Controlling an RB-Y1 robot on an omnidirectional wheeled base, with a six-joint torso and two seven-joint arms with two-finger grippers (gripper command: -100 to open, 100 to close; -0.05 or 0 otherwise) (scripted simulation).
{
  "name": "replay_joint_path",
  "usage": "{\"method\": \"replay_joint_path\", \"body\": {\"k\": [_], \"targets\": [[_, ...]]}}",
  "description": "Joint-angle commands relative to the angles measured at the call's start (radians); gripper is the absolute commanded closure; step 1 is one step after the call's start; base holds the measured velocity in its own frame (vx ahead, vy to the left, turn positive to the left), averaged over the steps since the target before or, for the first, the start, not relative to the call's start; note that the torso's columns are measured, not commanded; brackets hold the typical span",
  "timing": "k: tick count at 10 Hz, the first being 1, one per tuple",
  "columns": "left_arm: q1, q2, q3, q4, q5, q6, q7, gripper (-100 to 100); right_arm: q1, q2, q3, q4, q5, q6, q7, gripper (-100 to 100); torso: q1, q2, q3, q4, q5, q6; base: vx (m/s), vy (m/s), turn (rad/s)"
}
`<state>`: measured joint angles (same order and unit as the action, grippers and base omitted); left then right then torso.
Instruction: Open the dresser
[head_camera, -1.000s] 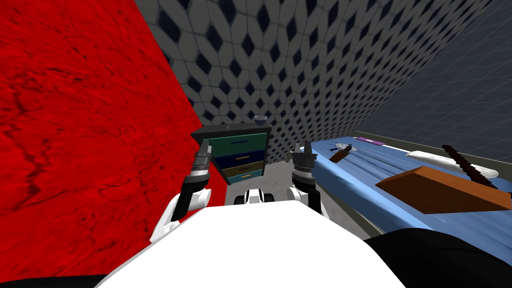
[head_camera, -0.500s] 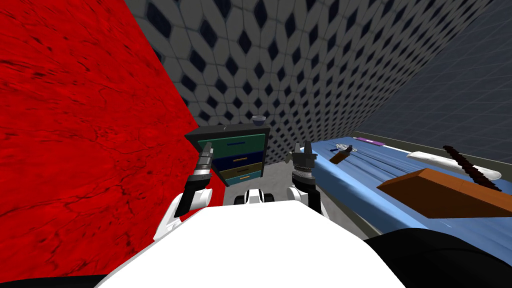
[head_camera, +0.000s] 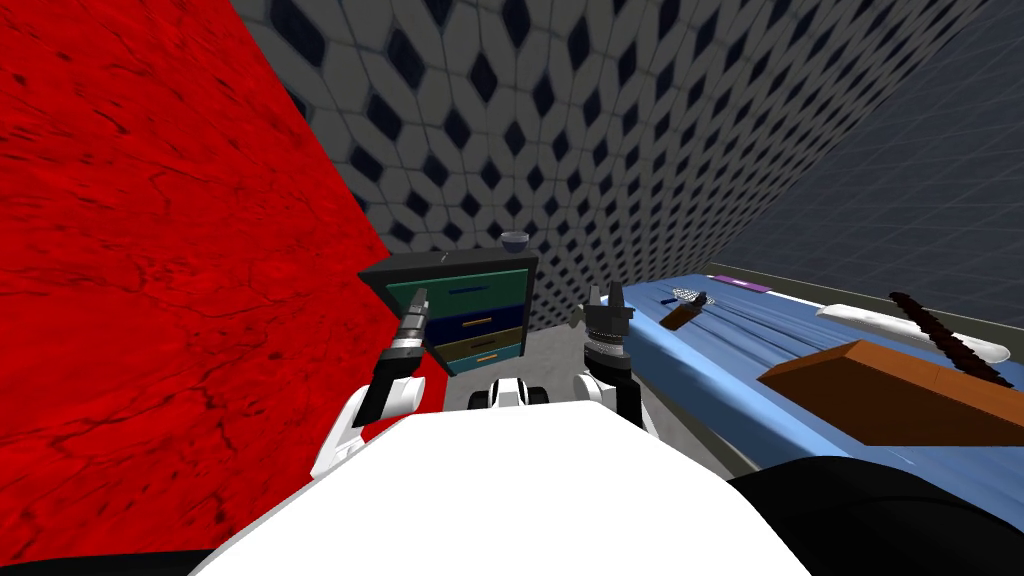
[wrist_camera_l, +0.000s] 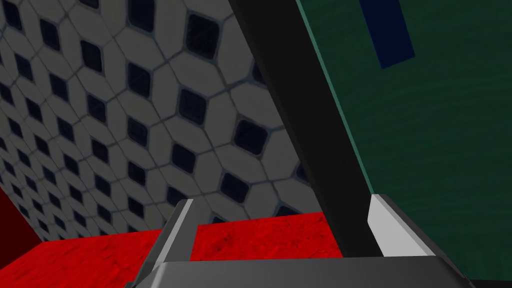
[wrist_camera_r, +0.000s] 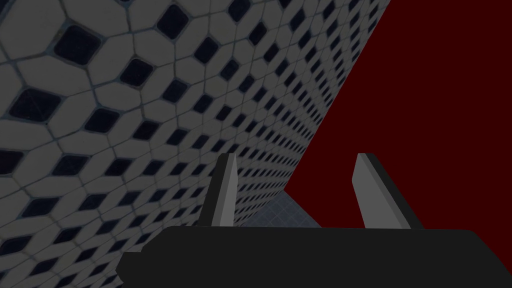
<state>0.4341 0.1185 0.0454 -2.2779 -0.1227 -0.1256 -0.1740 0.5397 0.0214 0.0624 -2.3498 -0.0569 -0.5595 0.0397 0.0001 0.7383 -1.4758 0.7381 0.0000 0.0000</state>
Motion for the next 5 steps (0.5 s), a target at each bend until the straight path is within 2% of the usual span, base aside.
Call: {"method": "replay_joint_path", "body": {"k": [1,5], "targets": [[-0.007,0.005,0.001,0.011,0.0,0.053,-0.001,-100,0.0,0.0,0.0,0.0,0.0,0.0,0.0,0,0.0,-0.001,0.0,0.0,0.0,0.0,0.047,-0.041,-0.005],[-0.015,0.002,0.003,0.032,-0.001,0.138,-0.003,-100,0.0,0.0,0.0,0.0,0.0,0.0,0.0,0,0.0,0.0,0.0,0.0,0.0,0.0,0.054,-0.037,-0.007]]}}
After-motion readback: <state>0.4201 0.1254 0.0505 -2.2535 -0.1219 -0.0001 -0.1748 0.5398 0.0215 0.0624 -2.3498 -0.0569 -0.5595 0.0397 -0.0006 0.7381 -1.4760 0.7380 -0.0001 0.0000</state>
